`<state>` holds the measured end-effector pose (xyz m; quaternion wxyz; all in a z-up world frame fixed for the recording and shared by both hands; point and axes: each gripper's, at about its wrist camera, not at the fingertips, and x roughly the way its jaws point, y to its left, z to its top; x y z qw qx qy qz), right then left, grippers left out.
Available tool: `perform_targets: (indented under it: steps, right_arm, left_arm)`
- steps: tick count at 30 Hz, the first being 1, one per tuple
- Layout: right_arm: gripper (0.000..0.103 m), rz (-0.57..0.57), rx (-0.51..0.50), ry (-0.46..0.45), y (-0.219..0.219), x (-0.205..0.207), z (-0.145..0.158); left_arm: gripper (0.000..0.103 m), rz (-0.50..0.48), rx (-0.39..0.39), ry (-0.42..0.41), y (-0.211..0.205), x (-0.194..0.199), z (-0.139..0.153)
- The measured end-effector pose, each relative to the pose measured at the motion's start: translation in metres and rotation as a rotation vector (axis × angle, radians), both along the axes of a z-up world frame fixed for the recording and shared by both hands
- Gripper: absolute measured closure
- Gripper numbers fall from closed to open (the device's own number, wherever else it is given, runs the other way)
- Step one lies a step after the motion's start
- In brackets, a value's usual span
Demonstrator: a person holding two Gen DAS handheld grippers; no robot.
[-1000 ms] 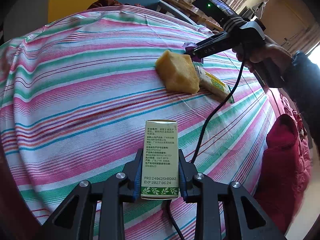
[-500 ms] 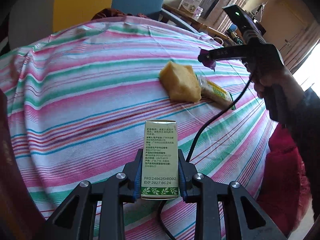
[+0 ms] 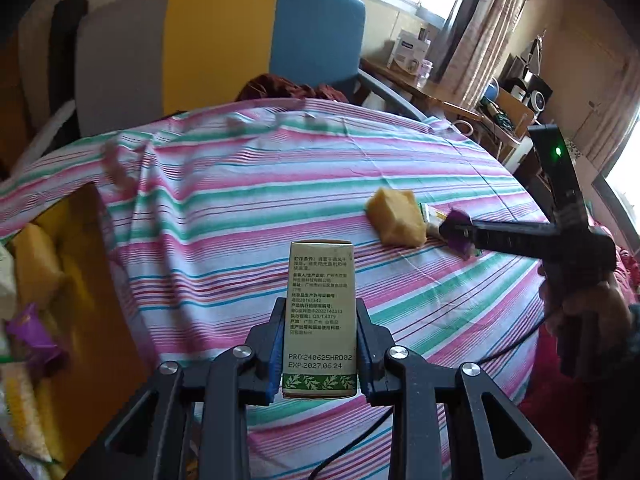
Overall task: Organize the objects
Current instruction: 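Carry the medicine box into the gold tray and open the left gripper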
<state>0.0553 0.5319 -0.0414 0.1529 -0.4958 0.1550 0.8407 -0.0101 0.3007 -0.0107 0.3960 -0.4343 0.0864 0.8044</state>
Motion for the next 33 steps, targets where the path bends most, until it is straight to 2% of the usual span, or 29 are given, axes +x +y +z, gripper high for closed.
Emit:
perform_targets:
  steps: [6, 10, 17, 24, 26, 29, 33]
  right_arm:
    - [0.065, 0.114, -0.025, -0.039, -0.026, -0.01, -0.016]
    - [0.065, 0.135, -0.01, -0.084, -0.032, -0.016, -0.028]
    - [0.066, 0.16, 0.026, -0.092, -0.038, -0.016, -0.029]
    - [0.066, 0.181, 0.044, -0.08, -0.043, -0.017, -0.027]
    - [0.066, 0.188, 0.049, -0.075, -0.044, -0.018, -0.026]
    - [0.066, 0.197, 0.056, -0.072, -0.043, -0.018, -0.025]
    - [0.066, 0.202, 0.056, -0.071, -0.041, -0.018, -0.026]
  left_arm:
    - [0.073, 0.052, 0.003, 0.052, -0.028, 0.005, 0.008]
    - [0.073, 0.078, 0.007, 0.058, -0.042, 0.008, 0.01]
    - [0.073, 0.16, 0.034, 0.026, -0.087, -0.002, 0.009]
    - [0.073, 0.376, 0.077, -0.044, -0.186, -0.04, 0.007]
    - [0.073, 0.425, 0.063, -0.059, -0.208, -0.049, 0.001]
    - [0.073, 0.453, 0.034, -0.071, -0.219, -0.056, -0.008]
    - [0.073, 0.438, 0.016, -0.112, -0.207, -0.066, -0.019]
